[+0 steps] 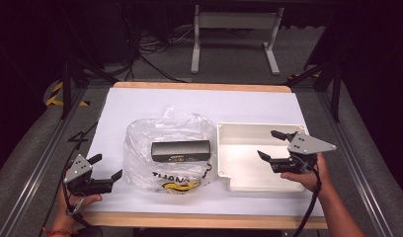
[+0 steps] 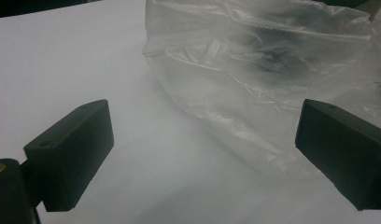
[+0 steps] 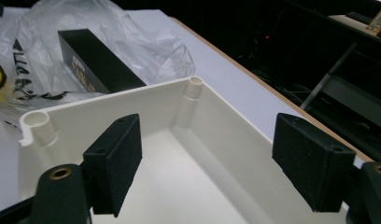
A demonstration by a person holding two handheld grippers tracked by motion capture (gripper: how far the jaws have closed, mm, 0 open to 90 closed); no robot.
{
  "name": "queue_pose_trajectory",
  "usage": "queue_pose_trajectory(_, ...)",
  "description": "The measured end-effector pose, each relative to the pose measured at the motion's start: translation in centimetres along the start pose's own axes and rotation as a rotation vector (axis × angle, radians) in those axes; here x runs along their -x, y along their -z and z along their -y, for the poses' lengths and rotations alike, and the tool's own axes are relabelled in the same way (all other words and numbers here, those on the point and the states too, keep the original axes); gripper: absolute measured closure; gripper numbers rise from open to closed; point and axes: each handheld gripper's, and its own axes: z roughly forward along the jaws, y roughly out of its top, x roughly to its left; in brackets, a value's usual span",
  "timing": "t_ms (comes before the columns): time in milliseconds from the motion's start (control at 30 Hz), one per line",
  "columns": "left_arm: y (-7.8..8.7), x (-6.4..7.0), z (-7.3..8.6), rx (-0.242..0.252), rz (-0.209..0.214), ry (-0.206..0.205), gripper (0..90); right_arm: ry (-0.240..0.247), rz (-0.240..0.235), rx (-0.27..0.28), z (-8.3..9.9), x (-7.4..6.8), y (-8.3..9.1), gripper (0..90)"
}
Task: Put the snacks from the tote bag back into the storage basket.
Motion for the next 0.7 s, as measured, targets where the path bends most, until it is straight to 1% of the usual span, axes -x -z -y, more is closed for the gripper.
queue_pose_trajectory(33, 0.0, 0.0, 0.0, -0.003, -0.002, -0.003, 5.2, 0.005, -0.005, -0.004, -0.2, 0.0, -0.4, 24.9)
queue_pose_trajectory(67, 0.0, 0.0, 0.0, -0.002, -0.001, -0.004, 5.2, 0.002, -0.021, -0.003, -0.5, 0.0, -0.8, 24.9)
queue_pose_trajectory(100, 0.0, 0.0, 0.0, -0.002, -0.001, -0.004, 5.2, 0.002, -0.021, -0.003, -0.5, 0.0, -0.8, 24.9)
queue_pose_trajectory(133, 0.0, 0.1, 0.0, -0.003, -0.003, -0.007, 5.2, 0.005, -0.037, -0.001, -0.9, 0.1, -1.2, 25.0)
queue_pose_trajectory(200, 0.0, 0.1, 0.0, -0.001, -0.006, -0.008, 5.3, 0.024, -0.045, 0.005, -1.7, 0.1, -1.9, 24.8)
queue_pose_trajectory(233, 0.0, 0.1, 0.0, -0.001, -0.005, -0.008, 5.3, 0.014, -0.067, 0.009, -2.0, 0.1, -2.2, 24.7)
queue_pose_trajectory(300, 0.0, 0.1, 0.0, -0.002, -0.003, -0.009, 5.3, 0.034, -0.066, -0.005, -2.4, 0.0, -2.9, 24.6)
queue_pose_trajectory(333, 0.0, 0.1, 0.0, -0.002, -0.003, -0.009, 5.3, 0.034, -0.066, -0.005, -2.4, 0.0, -2.9, 24.6)
queue_pose_trajectory(367, 0.0, 0.1, 0.0, 0.0, 0.0, -0.008, 5.3, 0.031, -0.08, -0.013, -2.7, 0.0, -3.5, 24.4)
queue_pose_trajectory(467, 0.0, 0.0, 0.0, 0.0, 0.0, -0.008, 5.3, 0.033, -0.084, -0.013, -3.0, 0.1, -4.0, 24.4)
queue_pose_trajectory(500, 0.0, 0.1, 0.0, 0.0, 0.0, -0.008, 5.3, 0.028, -0.097, -0.013, -3.1, 0.1, -4.3, 24.4)
queue_pose_trajectory(600, 0.0, 0.1, 0.0, -0.003, 0.0, -0.01, 5.4, 0.047, -0.104, -0.022, -3.7, 0.0, -5.2, 24.5)
queue_pose_trajectory(667, -0.1, 0.1, 0.0, -0.004, 0.001, -0.009, 5.4, 0.068, -0.111, -0.034, -4.0, -0.2, -5.9, 24.7)
queue_pose_trajectory(700, -0.1, 0.1, 0.0, -0.004, 0.001, -0.008, 5.4, 0.068, -0.124, -0.036, -4.2, -0.3, -6.2, 24.8)
